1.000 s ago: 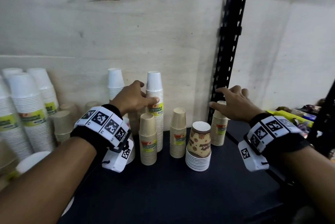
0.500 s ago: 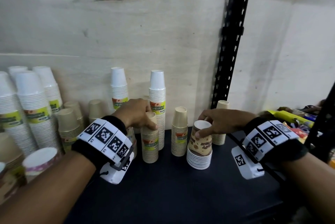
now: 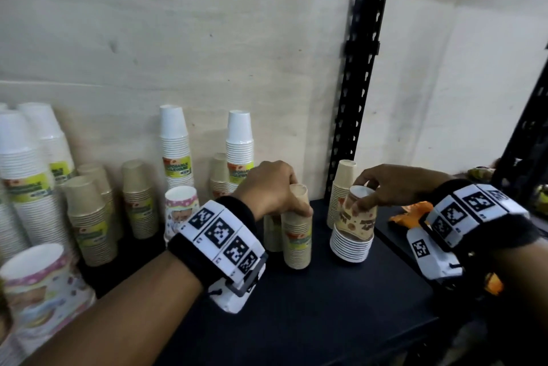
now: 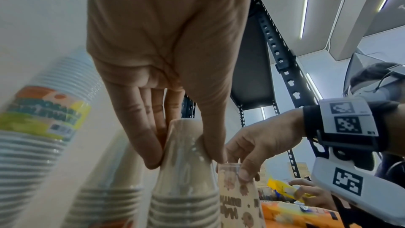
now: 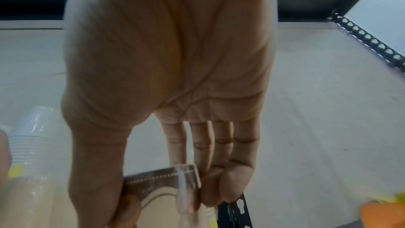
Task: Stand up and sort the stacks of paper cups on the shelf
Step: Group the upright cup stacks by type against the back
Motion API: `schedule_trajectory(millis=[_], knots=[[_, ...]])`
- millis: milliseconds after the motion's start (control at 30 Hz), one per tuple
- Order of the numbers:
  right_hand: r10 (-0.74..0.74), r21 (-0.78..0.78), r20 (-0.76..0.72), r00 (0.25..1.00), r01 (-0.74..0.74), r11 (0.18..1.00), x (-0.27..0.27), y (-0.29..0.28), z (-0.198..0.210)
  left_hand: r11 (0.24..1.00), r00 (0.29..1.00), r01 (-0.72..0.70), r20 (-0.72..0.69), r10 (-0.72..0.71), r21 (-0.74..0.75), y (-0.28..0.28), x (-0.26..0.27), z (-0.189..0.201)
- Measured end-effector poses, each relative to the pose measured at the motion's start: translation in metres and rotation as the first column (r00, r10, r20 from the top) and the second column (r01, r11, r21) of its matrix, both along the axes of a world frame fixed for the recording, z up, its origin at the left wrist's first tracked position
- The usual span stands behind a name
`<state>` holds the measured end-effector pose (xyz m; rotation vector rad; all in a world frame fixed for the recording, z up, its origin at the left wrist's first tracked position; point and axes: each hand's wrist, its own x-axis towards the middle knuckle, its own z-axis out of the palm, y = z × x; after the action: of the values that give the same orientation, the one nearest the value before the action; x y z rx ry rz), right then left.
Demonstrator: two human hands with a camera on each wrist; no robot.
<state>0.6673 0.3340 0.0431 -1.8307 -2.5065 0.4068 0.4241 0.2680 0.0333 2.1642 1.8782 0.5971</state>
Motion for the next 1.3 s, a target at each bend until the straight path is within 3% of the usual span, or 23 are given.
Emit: schedule_trajectory(millis=[300,500,1033,1300], knots=[[0.027,-0.011,0.013,1.0,-0.026,1.0,0.0,0.001,-0.005,0.997,0.999,0.004,0.042,-0.007,0.076,0.001,0.008,-0.017],[0.033,-0.027,0.011,0.999,-0.033,0.999,0.001,0.003,-0.006,0.999,0.997,0.043,0.069,-0.044,0.019,0.001,0.008,-0.02],[0.06,-0.05,0.021,0.998,-0.059,0.997,-0.002,0.001,-0.005,0.997,0.997,0.049,0.056,-0.052,0.052,0.003,0.007,-0.026],[0.125,0.213,-0.051,0.991,-0.111,0.971,-0.031,-0.01,0.028,0.999,0.994,-0.023,0.112,0.019,0.031,-0.017,-0.039,0.004]])
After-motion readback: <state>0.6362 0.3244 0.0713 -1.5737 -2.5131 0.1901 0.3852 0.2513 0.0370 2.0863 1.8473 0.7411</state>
